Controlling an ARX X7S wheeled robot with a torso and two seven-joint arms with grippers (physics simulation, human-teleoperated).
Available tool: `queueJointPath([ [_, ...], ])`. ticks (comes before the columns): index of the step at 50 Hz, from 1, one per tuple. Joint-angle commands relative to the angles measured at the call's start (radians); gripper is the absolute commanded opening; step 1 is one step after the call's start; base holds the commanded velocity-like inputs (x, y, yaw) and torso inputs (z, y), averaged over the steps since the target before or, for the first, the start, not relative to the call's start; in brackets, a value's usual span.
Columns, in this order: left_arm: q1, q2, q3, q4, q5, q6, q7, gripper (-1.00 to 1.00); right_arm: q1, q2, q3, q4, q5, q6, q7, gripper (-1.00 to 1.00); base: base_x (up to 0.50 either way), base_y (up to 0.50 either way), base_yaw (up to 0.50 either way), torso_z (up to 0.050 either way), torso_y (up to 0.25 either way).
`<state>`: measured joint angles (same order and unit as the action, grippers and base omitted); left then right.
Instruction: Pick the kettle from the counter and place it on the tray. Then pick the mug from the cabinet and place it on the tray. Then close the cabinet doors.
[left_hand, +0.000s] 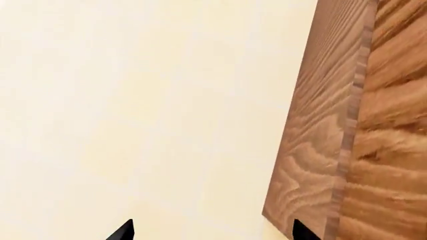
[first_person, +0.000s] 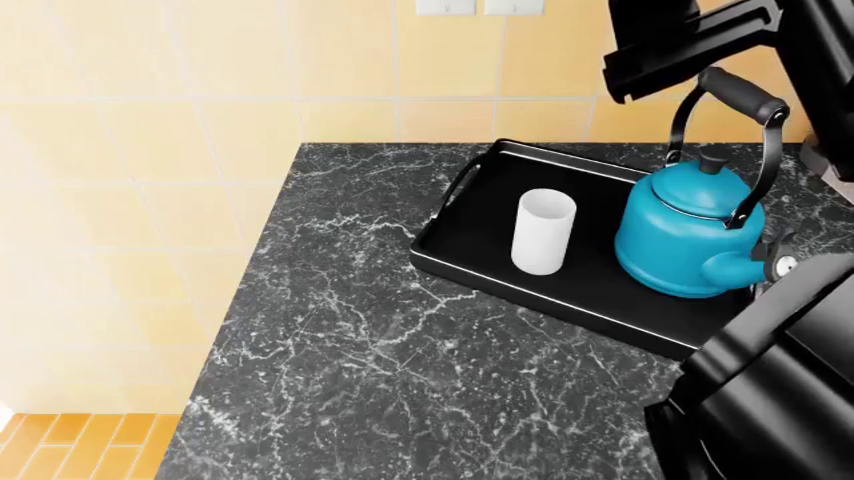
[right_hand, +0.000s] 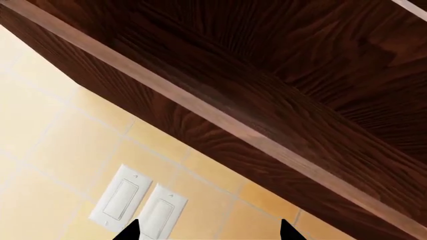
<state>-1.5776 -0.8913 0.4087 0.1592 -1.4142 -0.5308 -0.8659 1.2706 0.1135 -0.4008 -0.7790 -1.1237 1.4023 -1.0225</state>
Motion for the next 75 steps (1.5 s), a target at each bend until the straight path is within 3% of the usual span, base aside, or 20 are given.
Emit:
queueJointPath([
  [1, -0.123, 0.028, 0.014, -0.078, 0.036, -0.035, 0.013, 1.0, 0.015, 0.003, -0.014, 0.003, -0.018, 0.013, -0.018, 1.0, 0.0, 0.0, 0.0, 0.0, 0.0],
  [19, -0.268, 0.088, 0.041, -0.181, 0.078, -0.077, 0.04, 1.0, -0.003, -0.004, -0.003, 0.001, -0.004, -0.003, -0.001, 1.0, 0.0, 0.0, 0.0, 0.0, 0.0],
  [45, -0.364, 0.258, 0.048, -0.184, -0.036, -0.121, 0.003, 1.0, -0.034, 0.004, 0.018, -0.018, 0.007, -0.008, 0.01, 1.0, 0.0, 0.0, 0.0, 0.002, 0.0],
  [53, -0.366, 0.299, 0.003, -0.189, -0.24, -0.172, -0.005, 1.0, -0.042, 0.002, 0.024, -0.016, 0.017, -0.016, 0.02, 1.0, 0.0, 0.0, 0.0, 0.001, 0.001],
  [75, -0.407, 0.359, -0.008, -0.172, -0.359, -0.194, -0.047, 1.0, -0.064, -0.004, 0.053, -0.007, 0.065, -0.044, 0.056, 1.0, 0.0, 0.0, 0.0, 0.0, 0.0],
])
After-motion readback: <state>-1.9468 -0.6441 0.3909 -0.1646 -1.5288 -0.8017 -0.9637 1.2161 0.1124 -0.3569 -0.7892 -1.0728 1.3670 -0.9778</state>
